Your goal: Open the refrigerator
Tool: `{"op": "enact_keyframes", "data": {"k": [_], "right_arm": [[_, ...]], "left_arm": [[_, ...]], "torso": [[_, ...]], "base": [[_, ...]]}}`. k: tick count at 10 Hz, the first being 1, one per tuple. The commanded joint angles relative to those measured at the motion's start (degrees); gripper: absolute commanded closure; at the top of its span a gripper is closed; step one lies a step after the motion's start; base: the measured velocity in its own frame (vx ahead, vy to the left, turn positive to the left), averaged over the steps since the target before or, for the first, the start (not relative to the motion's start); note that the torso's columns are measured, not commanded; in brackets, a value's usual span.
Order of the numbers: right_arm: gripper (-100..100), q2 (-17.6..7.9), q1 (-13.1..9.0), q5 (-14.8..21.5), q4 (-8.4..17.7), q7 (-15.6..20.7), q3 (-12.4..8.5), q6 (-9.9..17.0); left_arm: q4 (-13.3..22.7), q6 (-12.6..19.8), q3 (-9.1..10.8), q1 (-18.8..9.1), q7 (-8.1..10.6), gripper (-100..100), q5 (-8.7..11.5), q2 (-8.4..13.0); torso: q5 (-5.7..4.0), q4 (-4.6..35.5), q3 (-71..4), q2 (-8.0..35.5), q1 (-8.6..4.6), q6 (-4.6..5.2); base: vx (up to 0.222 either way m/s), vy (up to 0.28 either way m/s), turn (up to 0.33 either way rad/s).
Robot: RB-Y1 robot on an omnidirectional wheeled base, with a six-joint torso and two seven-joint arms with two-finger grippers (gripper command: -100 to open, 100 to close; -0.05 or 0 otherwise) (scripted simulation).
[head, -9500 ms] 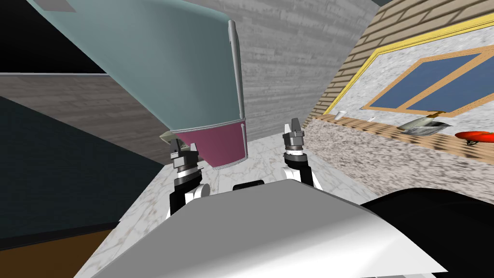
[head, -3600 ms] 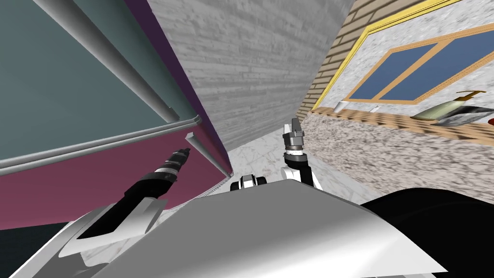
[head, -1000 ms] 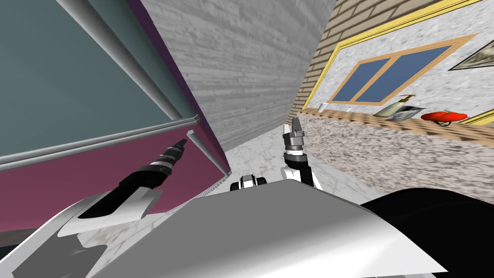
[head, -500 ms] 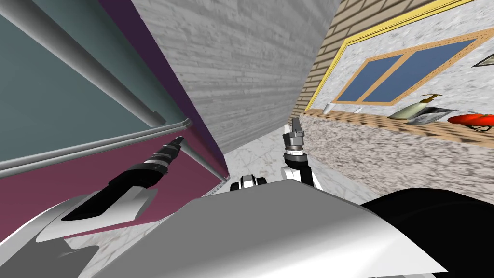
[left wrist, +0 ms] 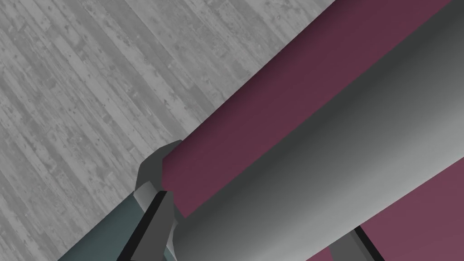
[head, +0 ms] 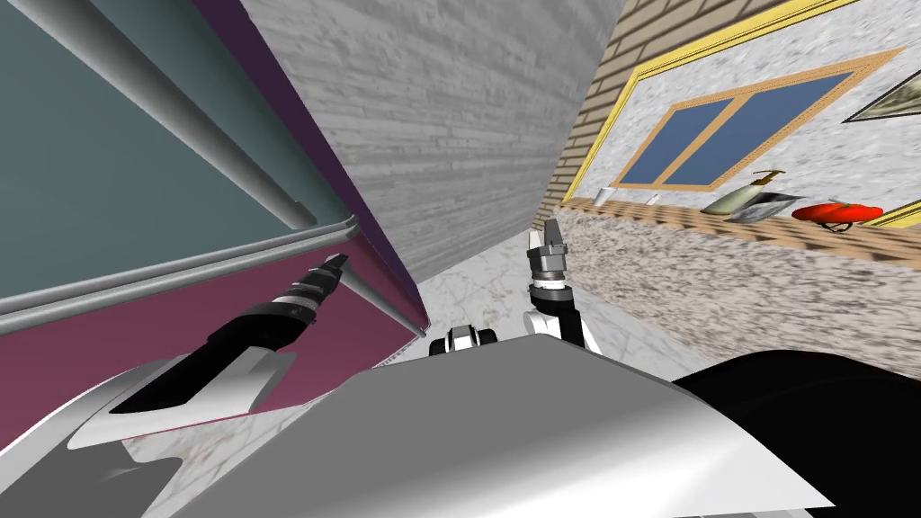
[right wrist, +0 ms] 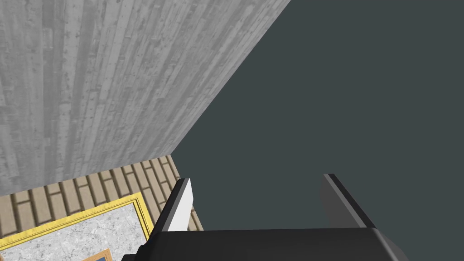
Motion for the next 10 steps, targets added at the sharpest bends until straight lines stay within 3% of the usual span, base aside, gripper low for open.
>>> {"op": "enact_keyframes", "data": {"k": [1,7,8,10], "right_arm": [[0,0.0,0.0,0.0,0.0,0.0,0.0,0.0],[0,0.0,0.0,0.0,0.0,0.0,0.0,0.0],[0,0.0,0.0,0.0,0.0,0.0,0.0,0.0],[0,0.0,0.0,0.0,0.0,0.0,0.0,0.0]], "left_arm": [[-0.8,-1.6,-0.82,0.5,-0.07,100,1.3,1.7],[-3.5,-6.5,-3.57,1.7,-0.48,100,4.8,6.6],[-3.1,-5.9,-3.54,1.3,-0.47,100,4.4,6.2],[-3.1,-8.1,-4.68,1.5,-0.78,100,5.6,8.2]], "torso": [[-0.06,0.0,-0.1,-0.1,-0.03,-0.06],[-0.11,0.0,-0.2,-0.1,0.03,-0.01],[-0.13,0.0,-0.2,-0.3,-0.13,0.08],[-0.22,-0.3,-0.7,-1.0,-0.33,0.24]], "base": [[-0.332,0.076,-0.076],[-0.403,0.109,-0.096],[-0.18,0.043,-0.051],[-0.191,0.119,-0.129]]}}
